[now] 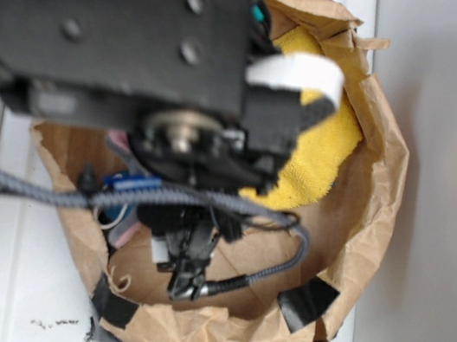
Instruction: Grab the gray animal.
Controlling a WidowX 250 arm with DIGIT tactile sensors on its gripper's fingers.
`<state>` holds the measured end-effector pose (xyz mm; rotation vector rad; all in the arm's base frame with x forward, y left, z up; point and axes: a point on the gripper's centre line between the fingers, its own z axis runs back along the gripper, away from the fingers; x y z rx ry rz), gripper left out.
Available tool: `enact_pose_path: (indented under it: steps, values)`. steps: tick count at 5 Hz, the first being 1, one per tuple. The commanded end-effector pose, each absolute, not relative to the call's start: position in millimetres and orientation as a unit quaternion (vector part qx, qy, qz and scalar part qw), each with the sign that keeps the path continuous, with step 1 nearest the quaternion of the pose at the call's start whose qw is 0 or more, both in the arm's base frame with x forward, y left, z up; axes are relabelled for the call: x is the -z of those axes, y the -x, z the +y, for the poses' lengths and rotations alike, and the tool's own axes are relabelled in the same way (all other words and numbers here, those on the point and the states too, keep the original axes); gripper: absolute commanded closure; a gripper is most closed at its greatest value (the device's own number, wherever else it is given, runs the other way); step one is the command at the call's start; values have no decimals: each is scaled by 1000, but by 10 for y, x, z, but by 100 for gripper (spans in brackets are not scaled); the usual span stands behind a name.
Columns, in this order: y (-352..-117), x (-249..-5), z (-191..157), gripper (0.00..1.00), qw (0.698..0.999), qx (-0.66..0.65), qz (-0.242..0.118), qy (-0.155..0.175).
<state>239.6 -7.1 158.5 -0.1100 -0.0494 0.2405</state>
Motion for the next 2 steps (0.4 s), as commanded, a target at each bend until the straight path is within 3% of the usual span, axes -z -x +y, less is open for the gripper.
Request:
enact_pose_path:
  steps: [1,2]
  values:
    - [-2451,-1739,11,100,986,-137,-62,69]
    - [-2465,-1683,-27,100,985,-145,-73,55]
